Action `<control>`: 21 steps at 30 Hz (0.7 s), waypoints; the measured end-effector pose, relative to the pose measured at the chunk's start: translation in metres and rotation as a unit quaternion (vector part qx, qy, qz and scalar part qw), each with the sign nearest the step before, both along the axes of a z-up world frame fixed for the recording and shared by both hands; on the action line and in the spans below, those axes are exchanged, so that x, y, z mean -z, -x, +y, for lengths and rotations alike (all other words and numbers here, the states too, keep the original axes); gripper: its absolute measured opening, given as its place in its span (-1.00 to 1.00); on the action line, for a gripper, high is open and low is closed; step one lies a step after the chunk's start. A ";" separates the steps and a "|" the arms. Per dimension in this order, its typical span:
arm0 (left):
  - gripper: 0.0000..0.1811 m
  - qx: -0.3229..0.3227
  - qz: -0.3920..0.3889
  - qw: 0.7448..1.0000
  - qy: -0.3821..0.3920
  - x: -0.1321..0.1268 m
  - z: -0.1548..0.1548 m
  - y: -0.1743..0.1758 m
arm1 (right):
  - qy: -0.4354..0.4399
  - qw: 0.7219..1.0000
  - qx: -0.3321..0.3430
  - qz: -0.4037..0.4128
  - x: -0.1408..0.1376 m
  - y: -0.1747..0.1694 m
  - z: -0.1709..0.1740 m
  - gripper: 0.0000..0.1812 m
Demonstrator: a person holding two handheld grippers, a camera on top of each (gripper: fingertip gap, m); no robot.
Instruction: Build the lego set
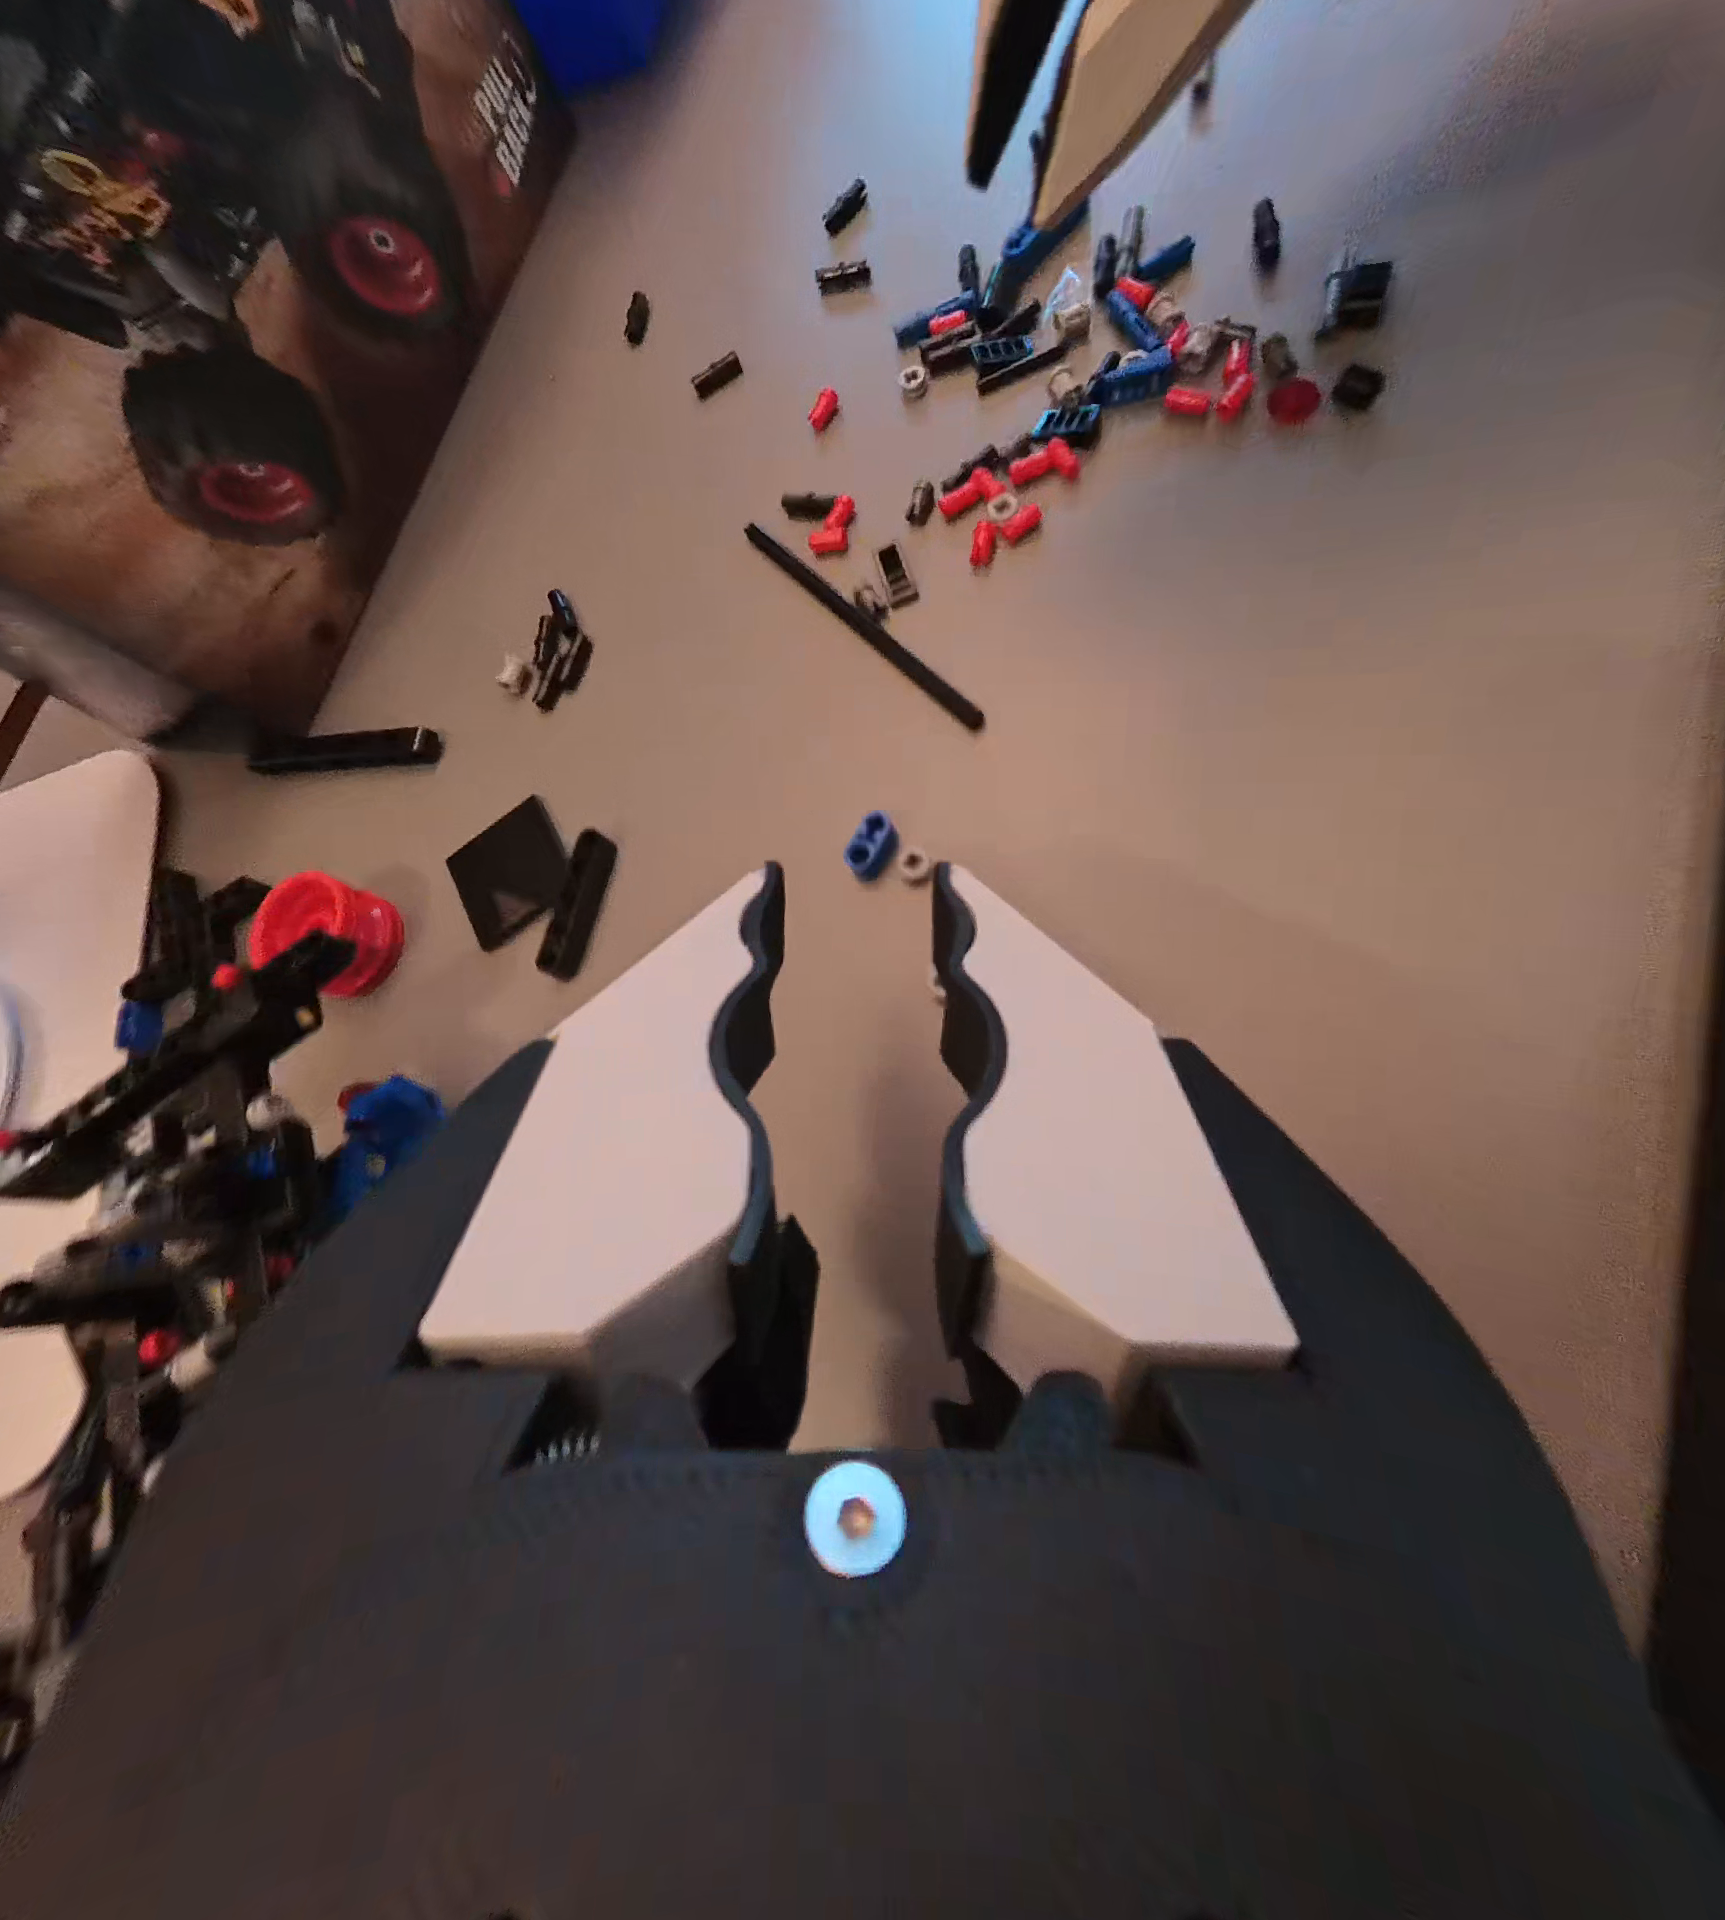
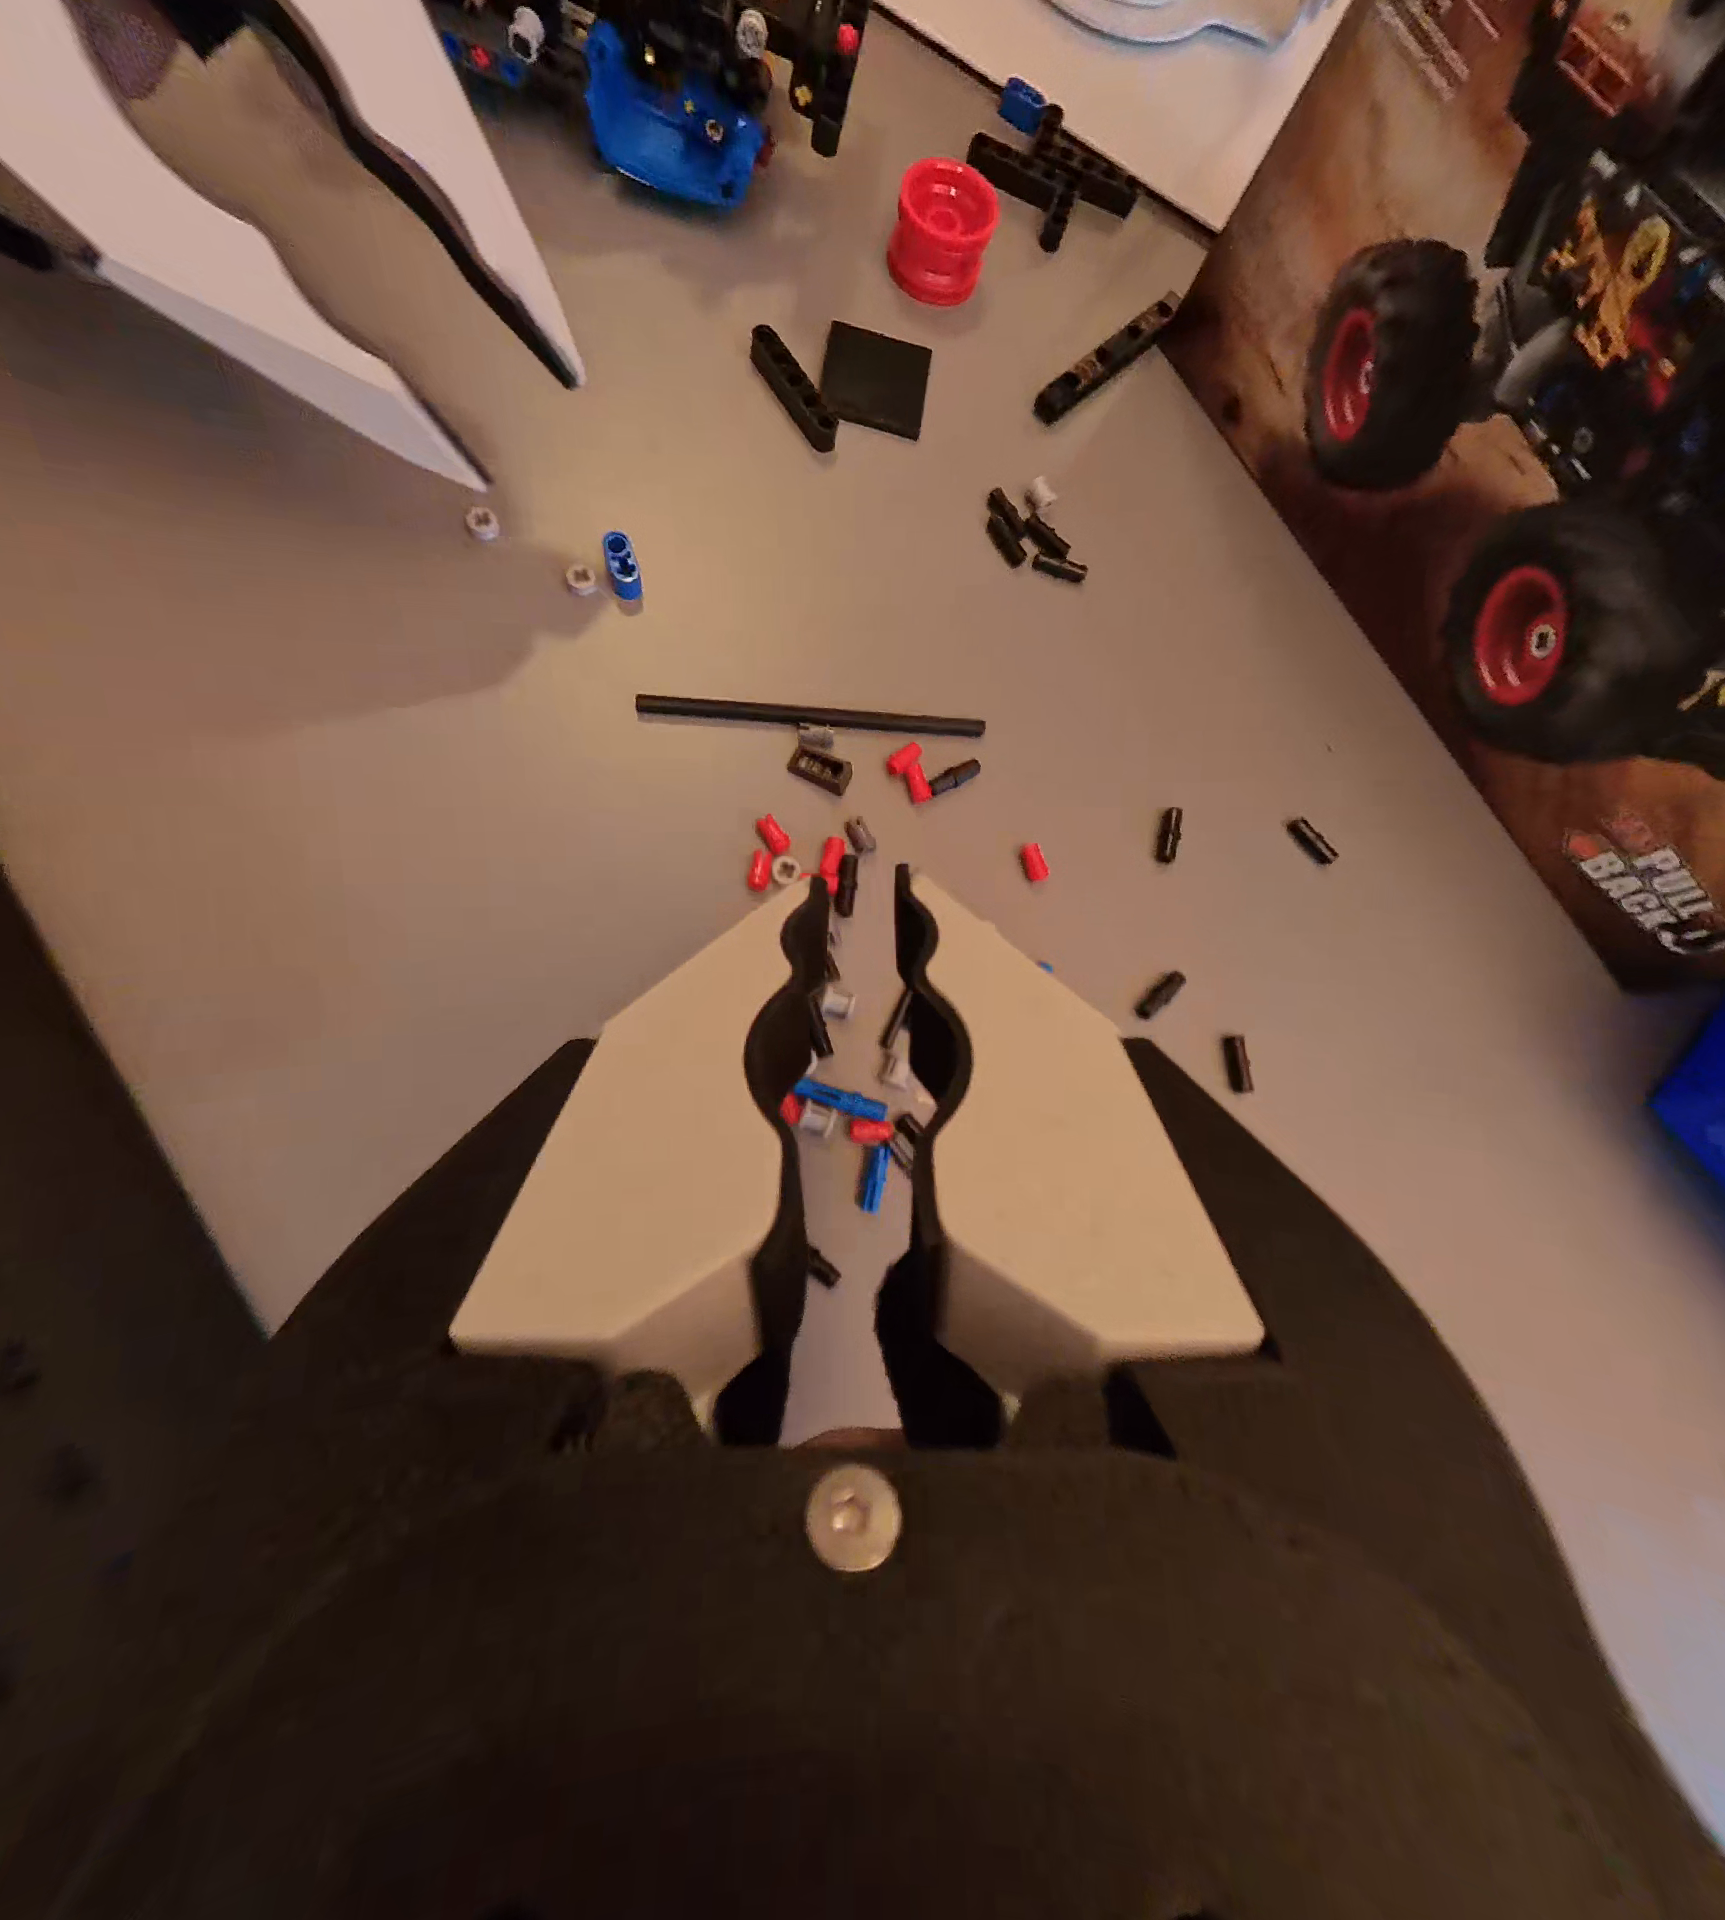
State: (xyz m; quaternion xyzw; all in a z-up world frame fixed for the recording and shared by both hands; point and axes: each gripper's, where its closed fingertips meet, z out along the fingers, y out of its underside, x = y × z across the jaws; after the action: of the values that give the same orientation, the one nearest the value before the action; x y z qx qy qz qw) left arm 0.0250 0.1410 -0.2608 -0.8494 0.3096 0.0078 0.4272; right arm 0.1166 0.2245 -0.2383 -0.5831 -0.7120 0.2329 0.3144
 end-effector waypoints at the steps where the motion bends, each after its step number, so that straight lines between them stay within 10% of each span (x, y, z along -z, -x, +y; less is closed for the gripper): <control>1: -0.73 0.004 -0.008 1.000 0.003 -0.001 0.006 -0.002 | 0.001 1.000 0.003 0.003 0.000 -0.003 0.002 -0.89; 21: -0.94 0.009 -0.058 0.996 0.067 0.025 0.021 -0.008 | 0.032 0.997 0.005 -0.066 0.038 -0.034 0.007 -0.90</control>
State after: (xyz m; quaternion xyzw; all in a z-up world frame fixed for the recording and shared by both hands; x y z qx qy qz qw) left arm 0.0326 0.1617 -0.2860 -0.8723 0.2921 -0.0659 0.3866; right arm 0.1504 0.2320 -0.2762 -0.6105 -0.7203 0.2153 0.2494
